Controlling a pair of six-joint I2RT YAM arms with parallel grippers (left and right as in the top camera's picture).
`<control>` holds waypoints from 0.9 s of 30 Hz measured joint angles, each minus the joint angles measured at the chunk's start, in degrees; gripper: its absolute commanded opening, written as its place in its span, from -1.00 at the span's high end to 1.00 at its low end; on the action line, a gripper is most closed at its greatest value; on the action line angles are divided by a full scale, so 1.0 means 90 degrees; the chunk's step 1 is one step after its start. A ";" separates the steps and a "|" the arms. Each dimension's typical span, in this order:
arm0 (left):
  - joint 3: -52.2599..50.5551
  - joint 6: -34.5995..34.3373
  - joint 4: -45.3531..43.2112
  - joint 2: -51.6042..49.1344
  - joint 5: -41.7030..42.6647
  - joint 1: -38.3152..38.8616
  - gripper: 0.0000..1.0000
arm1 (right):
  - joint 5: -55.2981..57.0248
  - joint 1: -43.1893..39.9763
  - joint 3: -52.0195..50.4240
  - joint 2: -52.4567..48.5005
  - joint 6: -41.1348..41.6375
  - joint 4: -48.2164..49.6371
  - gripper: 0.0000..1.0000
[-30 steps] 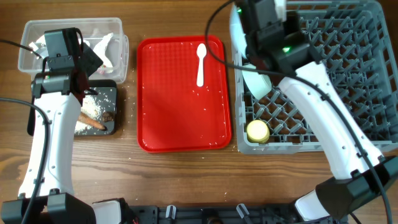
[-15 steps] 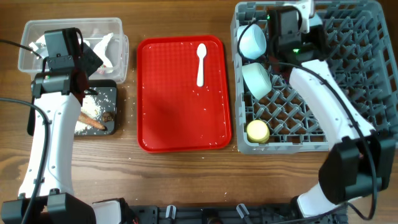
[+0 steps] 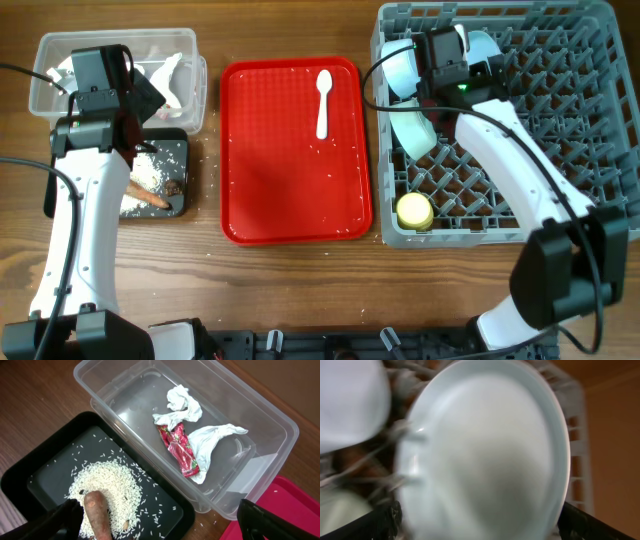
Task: Sort waste into correct bins and load items into the dishwasher rack
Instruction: 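Lift the plate and stand it upright in the rack slots, then grasp the white spoon on the red tray with the right gripper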
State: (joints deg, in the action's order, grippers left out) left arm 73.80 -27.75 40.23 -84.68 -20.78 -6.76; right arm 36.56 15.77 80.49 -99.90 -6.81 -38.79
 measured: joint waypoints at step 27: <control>0.0000 0.0000 0.0000 0.0000 0.0002 0.0000 -0.99 | -0.4316 0.1678 0.0554 -0.1256 0.3837 0.3291 -0.93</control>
State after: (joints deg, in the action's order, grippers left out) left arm 73.80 -27.75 40.23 -84.68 -20.75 -6.76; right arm -2.28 30.87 85.47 -111.20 27.73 -9.17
